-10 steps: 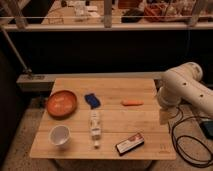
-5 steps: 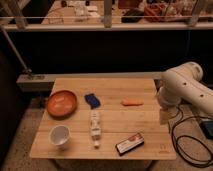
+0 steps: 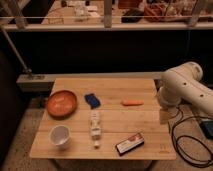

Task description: Place the ceramic cup in the ceramic bowl

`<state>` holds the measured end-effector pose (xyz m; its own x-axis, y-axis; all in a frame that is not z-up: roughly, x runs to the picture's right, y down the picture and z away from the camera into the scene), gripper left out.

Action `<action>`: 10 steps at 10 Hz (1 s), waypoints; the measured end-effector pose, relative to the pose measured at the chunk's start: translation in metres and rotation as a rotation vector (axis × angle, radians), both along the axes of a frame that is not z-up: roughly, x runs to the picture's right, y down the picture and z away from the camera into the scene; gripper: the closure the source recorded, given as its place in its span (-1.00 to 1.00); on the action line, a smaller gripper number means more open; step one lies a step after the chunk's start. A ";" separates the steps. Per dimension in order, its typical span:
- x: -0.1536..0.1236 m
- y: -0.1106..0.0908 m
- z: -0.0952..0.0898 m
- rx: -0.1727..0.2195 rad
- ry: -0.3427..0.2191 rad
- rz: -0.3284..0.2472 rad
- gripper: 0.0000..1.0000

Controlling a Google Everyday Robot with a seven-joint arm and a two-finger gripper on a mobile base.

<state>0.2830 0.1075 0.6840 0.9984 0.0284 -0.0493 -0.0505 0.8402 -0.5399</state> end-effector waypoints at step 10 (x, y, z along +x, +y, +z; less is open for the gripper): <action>-0.079 -0.007 -0.008 0.018 -0.083 -0.092 -0.60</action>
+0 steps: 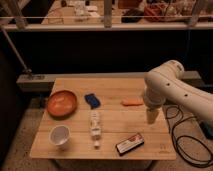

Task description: Place the ceramic cup in the ceramic bowl

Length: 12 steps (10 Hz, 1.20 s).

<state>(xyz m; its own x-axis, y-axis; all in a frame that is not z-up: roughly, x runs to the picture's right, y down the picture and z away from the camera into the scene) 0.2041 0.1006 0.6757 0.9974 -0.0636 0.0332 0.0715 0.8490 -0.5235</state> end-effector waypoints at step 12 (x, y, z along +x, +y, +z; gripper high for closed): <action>-0.128 -0.003 -0.004 0.031 -0.123 -0.132 -0.60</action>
<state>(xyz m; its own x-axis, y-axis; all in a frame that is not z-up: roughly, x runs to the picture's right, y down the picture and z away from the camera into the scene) 0.0760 0.0980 0.6719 0.9690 -0.1963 0.1503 0.2450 0.8437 -0.4775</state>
